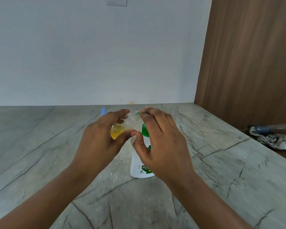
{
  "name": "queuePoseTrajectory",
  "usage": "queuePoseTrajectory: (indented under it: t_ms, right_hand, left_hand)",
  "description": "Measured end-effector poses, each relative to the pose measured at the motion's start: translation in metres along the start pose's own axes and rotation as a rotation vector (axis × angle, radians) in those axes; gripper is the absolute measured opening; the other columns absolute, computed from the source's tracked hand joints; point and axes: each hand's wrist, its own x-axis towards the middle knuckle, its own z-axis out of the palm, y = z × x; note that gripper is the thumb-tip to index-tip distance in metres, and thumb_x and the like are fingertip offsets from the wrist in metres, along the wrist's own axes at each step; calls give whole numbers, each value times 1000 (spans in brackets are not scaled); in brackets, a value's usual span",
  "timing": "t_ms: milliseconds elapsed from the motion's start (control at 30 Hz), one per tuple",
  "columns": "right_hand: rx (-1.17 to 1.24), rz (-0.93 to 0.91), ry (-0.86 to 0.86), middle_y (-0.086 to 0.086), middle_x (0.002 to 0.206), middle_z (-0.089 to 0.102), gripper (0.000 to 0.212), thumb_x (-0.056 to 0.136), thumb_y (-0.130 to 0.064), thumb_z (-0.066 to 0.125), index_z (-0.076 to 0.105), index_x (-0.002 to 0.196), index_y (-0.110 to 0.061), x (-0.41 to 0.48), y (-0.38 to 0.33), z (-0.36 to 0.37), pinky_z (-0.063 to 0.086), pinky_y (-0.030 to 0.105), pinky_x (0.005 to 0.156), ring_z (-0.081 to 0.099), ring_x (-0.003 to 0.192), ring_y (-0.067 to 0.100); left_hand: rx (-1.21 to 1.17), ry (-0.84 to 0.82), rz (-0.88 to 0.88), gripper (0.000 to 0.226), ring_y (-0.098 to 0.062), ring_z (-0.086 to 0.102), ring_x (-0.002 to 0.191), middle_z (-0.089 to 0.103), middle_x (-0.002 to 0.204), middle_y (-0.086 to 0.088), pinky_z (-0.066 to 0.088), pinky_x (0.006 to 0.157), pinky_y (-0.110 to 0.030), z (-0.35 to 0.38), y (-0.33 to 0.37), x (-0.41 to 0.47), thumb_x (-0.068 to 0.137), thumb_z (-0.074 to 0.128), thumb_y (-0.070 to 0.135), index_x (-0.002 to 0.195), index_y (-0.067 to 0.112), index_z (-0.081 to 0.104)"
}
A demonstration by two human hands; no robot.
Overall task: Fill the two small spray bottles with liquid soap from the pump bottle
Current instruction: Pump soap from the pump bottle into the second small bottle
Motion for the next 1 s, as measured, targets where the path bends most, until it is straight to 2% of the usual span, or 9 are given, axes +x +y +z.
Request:
queuePoseTrajectory:
  t_ms: [133, 233, 300, 400, 533, 733, 867, 1000]
  right_hand:
    - [5, -17, 35, 10, 108, 63, 36, 84, -25, 55, 65, 108, -1, -1, 1, 2, 44, 23, 85, 52, 105, 20]
    - [7, -19, 42, 10, 105, 64, 34, 83, -24, 54, 66, 105, -1, -1, 2, 3, 42, 22, 83, 55, 101, 21]
    - [12, -12, 43, 10, 104, 65, 34, 83, -24, 54, 67, 104, 0, -2, 1, 4, 41, 22, 83, 55, 100, 21]
    - [10, 2, 26, 9, 103, 65, 35, 82, -24, 52, 66, 104, -1, -5, -2, 5, 41, 23, 83, 56, 99, 21]
    - [5, 19, 18, 8, 100, 65, 32, 81, -22, 53, 67, 102, -2, -7, -3, 5, 39, 22, 83, 52, 97, 17]
    - [-21, 11, -15, 9, 102, 65, 34, 81, -25, 56, 66, 104, -2, -7, -2, 7, 39, 23, 83, 55, 96, 20]
    - [-12, 0, -20, 10, 106, 64, 36, 83, -25, 57, 65, 108, -1, -6, 0, 7, 40, 23, 88, 56, 103, 21]
    - [-32, -2, -41, 11, 109, 64, 37, 85, -26, 55, 65, 111, -1, -3, -2, 4, 44, 25, 89, 57, 107, 24]
  left_hand:
    - [17, -3, 24, 60, 5, 53, 82, 66, 98, 8, 37, 71, -8, 0, 0, -1, 72, 58, 58, 117, 18, 62]
    - [36, -7, 28, 58, 1, 55, 82, 68, 98, 5, 36, 70, -7, 0, 0, -2, 75, 51, 56, 117, 17, 62]
    - [55, -17, 27, 54, -1, 54, 81, 68, 99, 4, 35, 70, -6, 0, -2, -3, 76, 54, 51, 117, 17, 62]
    - [59, -29, 29, 52, 6, 50, 82, 65, 98, 11, 33, 70, -2, 3, -6, -6, 77, 58, 51, 117, 19, 61]
    - [26, -22, 40, 54, 11, 44, 88, 55, 95, 19, 36, 69, 3, 6, -7, -10, 79, 48, 55, 117, 19, 61]
    - [36, -20, 43, 54, 10, 45, 91, 56, 98, 17, 35, 72, -4, 7, -9, -9, 79, 48, 53, 118, 17, 61]
    - [56, -9, 33, 51, 9, 47, 87, 64, 98, 11, 35, 70, -8, 7, -9, -7, 78, 57, 49, 117, 17, 61]
    - [63, 6, 18, 49, -1, 55, 82, 68, 99, 5, 36, 71, -9, 5, -7, -4, 77, 58, 45, 117, 17, 61]
